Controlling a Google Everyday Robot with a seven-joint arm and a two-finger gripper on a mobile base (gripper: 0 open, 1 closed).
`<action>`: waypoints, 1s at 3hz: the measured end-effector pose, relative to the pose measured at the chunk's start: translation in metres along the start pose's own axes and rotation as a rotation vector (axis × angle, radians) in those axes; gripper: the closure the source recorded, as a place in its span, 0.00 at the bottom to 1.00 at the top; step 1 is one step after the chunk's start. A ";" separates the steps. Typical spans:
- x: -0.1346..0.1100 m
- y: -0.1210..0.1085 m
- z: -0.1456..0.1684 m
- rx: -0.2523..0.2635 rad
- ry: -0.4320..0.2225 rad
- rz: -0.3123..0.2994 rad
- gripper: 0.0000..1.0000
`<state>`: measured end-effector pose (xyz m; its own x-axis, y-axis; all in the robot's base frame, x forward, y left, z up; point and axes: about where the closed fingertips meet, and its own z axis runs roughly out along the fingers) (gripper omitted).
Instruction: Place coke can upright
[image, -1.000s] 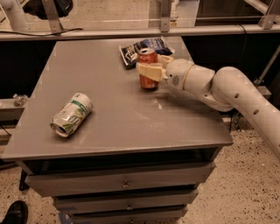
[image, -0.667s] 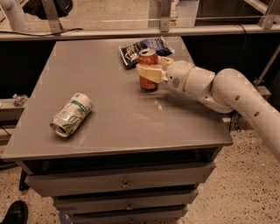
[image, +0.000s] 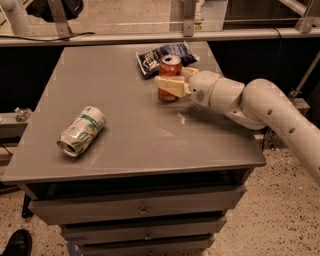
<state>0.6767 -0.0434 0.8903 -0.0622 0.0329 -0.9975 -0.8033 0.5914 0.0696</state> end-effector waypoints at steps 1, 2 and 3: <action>0.007 0.006 -0.010 -0.003 -0.001 -0.007 0.00; 0.009 0.010 -0.023 -0.001 0.004 -0.019 0.00; 0.002 -0.001 -0.054 0.027 0.041 -0.052 0.00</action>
Offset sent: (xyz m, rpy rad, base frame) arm -0.0351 -0.0294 -0.0109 -0.0286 -0.0208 -0.0123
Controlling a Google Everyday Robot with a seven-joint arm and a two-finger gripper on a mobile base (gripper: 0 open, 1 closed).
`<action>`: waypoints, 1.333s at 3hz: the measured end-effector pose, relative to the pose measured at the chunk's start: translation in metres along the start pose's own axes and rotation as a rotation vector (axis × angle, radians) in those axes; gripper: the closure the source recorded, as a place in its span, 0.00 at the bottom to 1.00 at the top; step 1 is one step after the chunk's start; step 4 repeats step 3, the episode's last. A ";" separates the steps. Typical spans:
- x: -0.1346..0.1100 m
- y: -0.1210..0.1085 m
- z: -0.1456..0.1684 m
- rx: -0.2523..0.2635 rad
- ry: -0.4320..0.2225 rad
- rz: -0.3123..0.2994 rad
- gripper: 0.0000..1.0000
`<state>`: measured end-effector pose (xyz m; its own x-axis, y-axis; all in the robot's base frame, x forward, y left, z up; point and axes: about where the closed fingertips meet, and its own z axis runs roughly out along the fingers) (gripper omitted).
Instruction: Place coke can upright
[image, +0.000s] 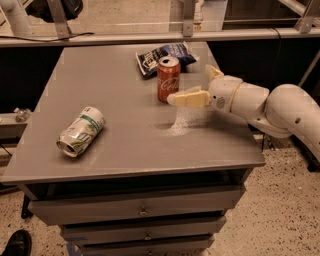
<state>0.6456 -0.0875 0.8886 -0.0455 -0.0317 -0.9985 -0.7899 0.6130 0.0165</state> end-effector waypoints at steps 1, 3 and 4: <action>-0.014 -0.023 -0.043 0.041 0.068 -0.056 0.00; -0.028 -0.053 -0.099 0.101 0.128 -0.101 0.00; -0.028 -0.053 -0.099 0.101 0.128 -0.101 0.00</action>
Offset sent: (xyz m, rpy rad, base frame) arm -0.0300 -0.1813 0.0489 -0.2411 -0.0059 -0.1704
